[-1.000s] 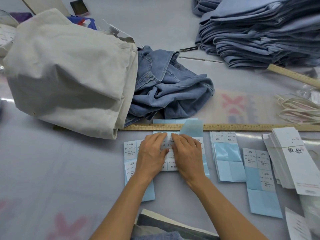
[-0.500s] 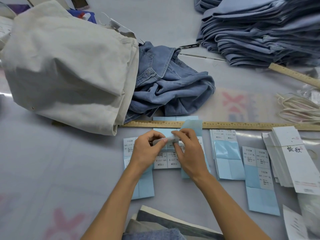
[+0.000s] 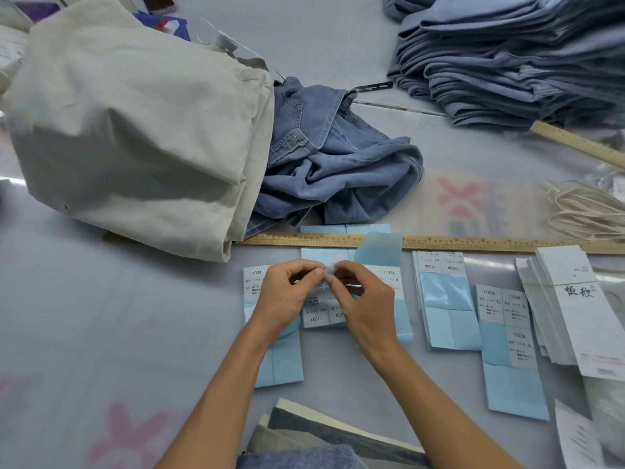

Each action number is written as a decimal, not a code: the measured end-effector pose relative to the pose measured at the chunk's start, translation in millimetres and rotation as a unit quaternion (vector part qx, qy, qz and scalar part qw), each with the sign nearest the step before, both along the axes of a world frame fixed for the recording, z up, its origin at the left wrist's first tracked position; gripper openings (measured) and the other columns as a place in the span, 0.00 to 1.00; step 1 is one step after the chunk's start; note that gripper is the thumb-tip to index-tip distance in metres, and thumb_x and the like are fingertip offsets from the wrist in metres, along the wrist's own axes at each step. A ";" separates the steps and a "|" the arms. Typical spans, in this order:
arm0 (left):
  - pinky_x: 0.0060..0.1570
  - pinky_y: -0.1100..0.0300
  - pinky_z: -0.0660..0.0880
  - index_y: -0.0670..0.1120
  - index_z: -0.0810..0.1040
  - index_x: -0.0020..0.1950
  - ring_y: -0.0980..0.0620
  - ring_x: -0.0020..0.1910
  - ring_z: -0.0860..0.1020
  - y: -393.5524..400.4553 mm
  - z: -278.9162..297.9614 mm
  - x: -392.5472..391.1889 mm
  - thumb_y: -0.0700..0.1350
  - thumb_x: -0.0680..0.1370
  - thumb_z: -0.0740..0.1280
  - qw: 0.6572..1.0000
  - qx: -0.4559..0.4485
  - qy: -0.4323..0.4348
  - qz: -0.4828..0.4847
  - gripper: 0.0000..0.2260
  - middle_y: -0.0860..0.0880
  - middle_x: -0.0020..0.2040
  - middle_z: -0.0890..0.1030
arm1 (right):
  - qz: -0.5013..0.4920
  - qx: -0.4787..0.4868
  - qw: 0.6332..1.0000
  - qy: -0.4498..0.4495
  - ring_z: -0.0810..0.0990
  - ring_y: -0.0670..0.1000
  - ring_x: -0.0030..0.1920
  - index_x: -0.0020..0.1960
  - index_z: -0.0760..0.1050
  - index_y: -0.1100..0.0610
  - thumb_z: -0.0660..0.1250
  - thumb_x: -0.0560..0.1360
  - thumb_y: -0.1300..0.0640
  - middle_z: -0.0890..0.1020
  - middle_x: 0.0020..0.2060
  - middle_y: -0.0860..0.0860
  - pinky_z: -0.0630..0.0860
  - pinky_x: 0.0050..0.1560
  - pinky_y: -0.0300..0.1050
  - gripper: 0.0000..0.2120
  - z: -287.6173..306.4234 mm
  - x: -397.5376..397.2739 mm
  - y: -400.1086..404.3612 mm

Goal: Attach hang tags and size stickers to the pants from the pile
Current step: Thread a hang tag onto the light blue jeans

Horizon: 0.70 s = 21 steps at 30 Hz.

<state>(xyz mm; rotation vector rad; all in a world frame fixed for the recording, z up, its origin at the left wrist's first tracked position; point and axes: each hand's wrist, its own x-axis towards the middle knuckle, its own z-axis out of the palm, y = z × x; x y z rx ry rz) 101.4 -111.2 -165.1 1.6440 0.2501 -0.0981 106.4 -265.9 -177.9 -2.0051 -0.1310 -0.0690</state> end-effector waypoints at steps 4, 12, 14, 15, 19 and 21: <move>0.50 0.63 0.80 0.42 0.87 0.50 0.51 0.48 0.84 -0.1 2.1 -0.7 0.37 0.80 0.70 1.000 0.004 0.000 -0.003 0.06 0.49 0.45 0.87 | -0.018 0.044 0.997 0.059 0.83 0.42 0.45 0.51 0.81 0.50 0.75 0.76 0.56 0.84 0.42 0.40 0.77 0.45 0.30 0.06 3.0 2.5 3.4; 0.50 0.65 0.77 0.44 0.86 0.51 0.55 0.49 0.83 0.2 -1.1 1.1 0.35 0.80 0.69 0.997 0.061 -0.032 -0.027 0.08 0.51 0.47 0.86 | -0.010 0.128 0.982 0.138 0.84 0.46 0.43 0.48 0.84 0.54 0.73 0.77 0.58 0.86 0.41 0.46 0.79 0.43 0.37 0.01 5.8 6.0 0.5; 0.49 0.65 0.77 0.47 0.86 0.50 0.57 0.47 0.82 0.6 -2.5 2.1 0.36 0.80 0.69 0.996 0.077 -0.038 -0.032 0.08 0.53 0.46 0.86 | 0.004 0.155 0.974 0.167 0.84 0.47 0.43 0.48 0.85 0.54 0.73 0.77 0.58 0.86 0.41 0.49 0.80 0.44 0.38 0.02 6.8 7.4 -2.2; 0.49 0.65 0.77 0.48 0.86 0.50 0.57 0.47 0.82 1.2 -3.2 2.1 0.36 0.80 0.69 0.995 0.083 -0.041 -0.033 0.09 0.54 0.46 0.85 | 0.012 0.173 0.967 0.187 0.85 0.49 0.44 0.49 0.85 0.54 0.73 0.78 0.58 0.87 0.41 0.50 0.81 0.46 0.40 0.02 7.5 7.9 -3.8; 0.50 0.62 0.77 0.47 0.86 0.50 0.57 0.46 0.81 3.1 -4.9 0.9 0.37 0.80 0.69 0.993 0.104 -0.046 -0.035 0.08 0.54 0.46 0.85 | 0.008 0.208 0.951 0.229 0.86 0.54 0.46 0.49 0.86 0.55 0.72 0.78 0.59 0.87 0.42 0.53 0.83 0.51 0.48 0.04 7.9 10.6 -9.3; 0.49 0.62 0.78 0.47 0.86 0.51 0.56 0.47 0.81 2.5 -4.7 -0.1 0.38 0.80 0.69 0.991 0.119 -0.048 -0.036 0.07 0.54 0.46 0.85 | 0.011 0.178 0.961 0.212 0.86 0.53 0.45 0.48 0.85 0.54 0.74 0.77 0.57 0.87 0.41 0.52 0.84 0.50 0.49 0.02 8.7 12.2 -10.2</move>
